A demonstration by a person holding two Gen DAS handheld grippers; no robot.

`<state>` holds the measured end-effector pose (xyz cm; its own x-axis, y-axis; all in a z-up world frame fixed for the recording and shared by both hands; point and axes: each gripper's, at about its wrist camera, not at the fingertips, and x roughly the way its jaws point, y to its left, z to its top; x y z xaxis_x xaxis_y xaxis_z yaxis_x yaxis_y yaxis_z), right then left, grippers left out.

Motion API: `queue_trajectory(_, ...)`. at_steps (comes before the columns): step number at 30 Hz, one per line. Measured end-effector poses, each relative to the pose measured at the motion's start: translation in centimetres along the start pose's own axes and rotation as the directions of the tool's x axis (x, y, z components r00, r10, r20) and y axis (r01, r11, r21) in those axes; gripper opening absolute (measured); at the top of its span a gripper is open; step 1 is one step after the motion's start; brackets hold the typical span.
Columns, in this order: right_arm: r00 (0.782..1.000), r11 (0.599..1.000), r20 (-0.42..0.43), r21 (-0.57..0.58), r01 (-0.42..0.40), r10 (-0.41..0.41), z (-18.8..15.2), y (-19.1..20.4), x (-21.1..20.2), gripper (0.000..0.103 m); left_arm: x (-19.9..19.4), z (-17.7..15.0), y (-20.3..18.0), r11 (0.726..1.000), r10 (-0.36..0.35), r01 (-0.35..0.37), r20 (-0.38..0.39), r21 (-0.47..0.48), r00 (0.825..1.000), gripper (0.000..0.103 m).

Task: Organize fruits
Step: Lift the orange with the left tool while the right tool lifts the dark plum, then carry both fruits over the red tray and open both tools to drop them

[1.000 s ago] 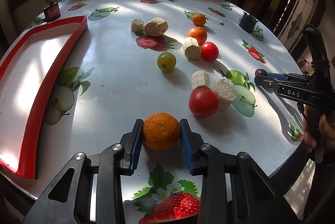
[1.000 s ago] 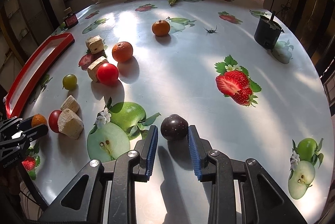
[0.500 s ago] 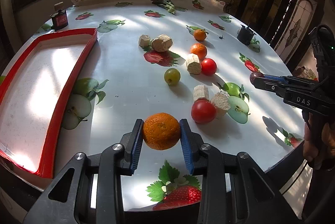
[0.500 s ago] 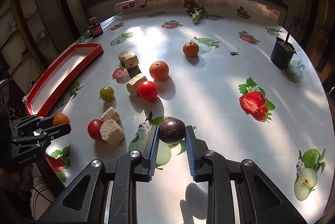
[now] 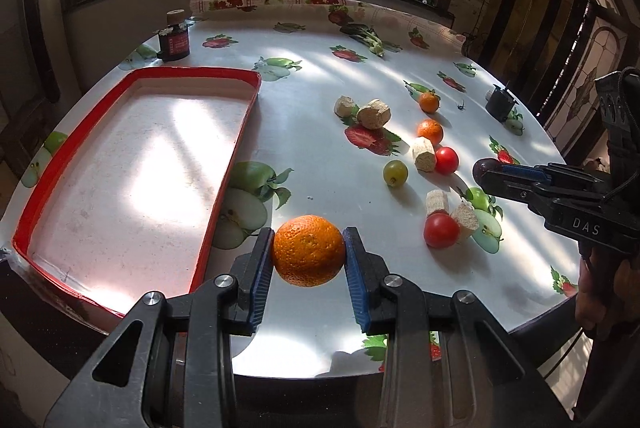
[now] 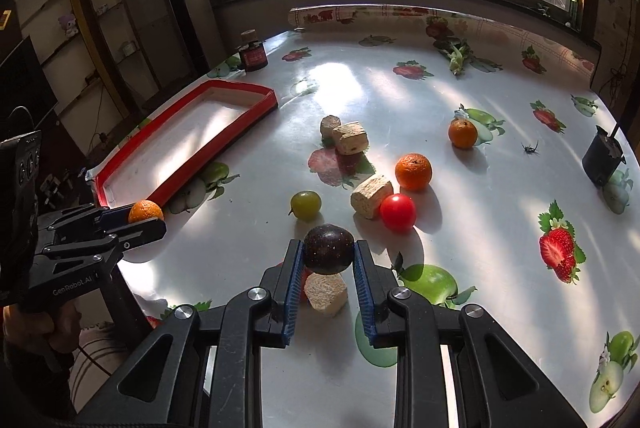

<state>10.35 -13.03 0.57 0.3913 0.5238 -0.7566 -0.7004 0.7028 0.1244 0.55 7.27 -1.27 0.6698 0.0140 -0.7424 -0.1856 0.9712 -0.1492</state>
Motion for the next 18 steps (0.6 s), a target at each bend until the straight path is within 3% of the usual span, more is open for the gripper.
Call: queue_trajectory(18, 0.983, 0.978, -0.053, -0.111, -0.178, 0.173, 5.0, 8.5, 5.3, 0.025, -1.7, 0.8, 8.3, 0.98, 0.143, -0.14, 0.012, -0.138, 0.99, 0.032)
